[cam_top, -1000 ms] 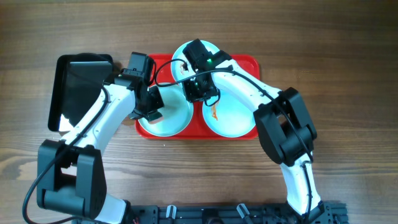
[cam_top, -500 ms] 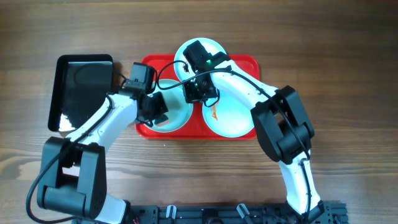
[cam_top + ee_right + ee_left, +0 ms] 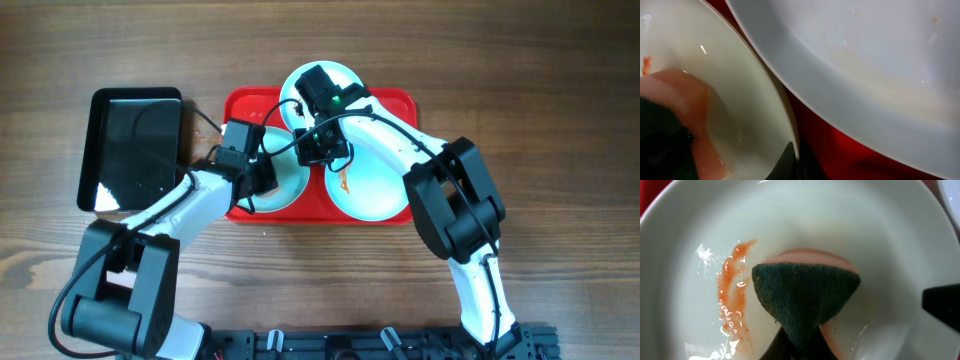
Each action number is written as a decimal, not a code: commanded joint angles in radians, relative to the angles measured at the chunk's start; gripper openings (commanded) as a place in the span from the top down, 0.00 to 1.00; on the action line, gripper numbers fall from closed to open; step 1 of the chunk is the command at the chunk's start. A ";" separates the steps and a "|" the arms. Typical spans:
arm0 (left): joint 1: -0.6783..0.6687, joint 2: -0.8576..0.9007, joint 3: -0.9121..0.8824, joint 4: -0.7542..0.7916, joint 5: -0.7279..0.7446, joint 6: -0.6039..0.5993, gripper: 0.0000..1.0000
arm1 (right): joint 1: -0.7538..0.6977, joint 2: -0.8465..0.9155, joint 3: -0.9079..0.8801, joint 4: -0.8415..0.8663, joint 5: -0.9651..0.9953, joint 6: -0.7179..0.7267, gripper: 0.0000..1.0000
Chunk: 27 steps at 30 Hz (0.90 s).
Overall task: Clean dirty plates on tray and stack at the side
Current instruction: 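Scrub the left plate with the sponge while the right gripper holds it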
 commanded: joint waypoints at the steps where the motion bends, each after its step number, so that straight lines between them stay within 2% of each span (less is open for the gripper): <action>1: 0.006 0.012 -0.039 -0.011 -0.261 0.120 0.96 | 0.008 0.037 -0.016 -0.010 -0.030 0.007 0.96; 4: 0.006 0.012 -0.039 0.038 -0.406 0.145 0.96 | 0.008 0.037 -0.016 -0.014 -0.030 0.005 0.96; 9: 0.006 0.003 -0.023 0.107 -0.407 0.210 0.96 | 0.008 0.037 -0.016 -0.024 -0.030 -0.017 0.96; 12: -0.004 -0.051 -0.003 0.088 -0.307 0.209 0.96 | 0.008 0.037 -0.016 -0.030 -0.029 -0.018 0.96; 13: -0.015 -0.105 -0.002 0.089 -0.221 0.203 0.96 | 0.008 0.037 -0.016 -0.030 -0.029 -0.018 0.96; 15: -0.022 -0.188 -0.002 0.085 -0.078 0.121 0.96 | 0.008 0.037 -0.016 -0.030 -0.030 -0.018 0.96; 17: -0.022 -0.203 -0.002 0.079 0.023 0.093 0.96 | 0.008 0.037 -0.016 -0.030 -0.030 -0.016 0.96; 22: -0.022 -0.103 -0.004 -0.002 0.041 -0.024 0.96 | 0.008 0.037 -0.016 -0.033 -0.032 -0.014 0.96; 27: -0.022 0.076 -0.004 0.100 0.119 -0.081 0.96 | 0.008 0.037 -0.016 -0.036 -0.038 0.010 0.96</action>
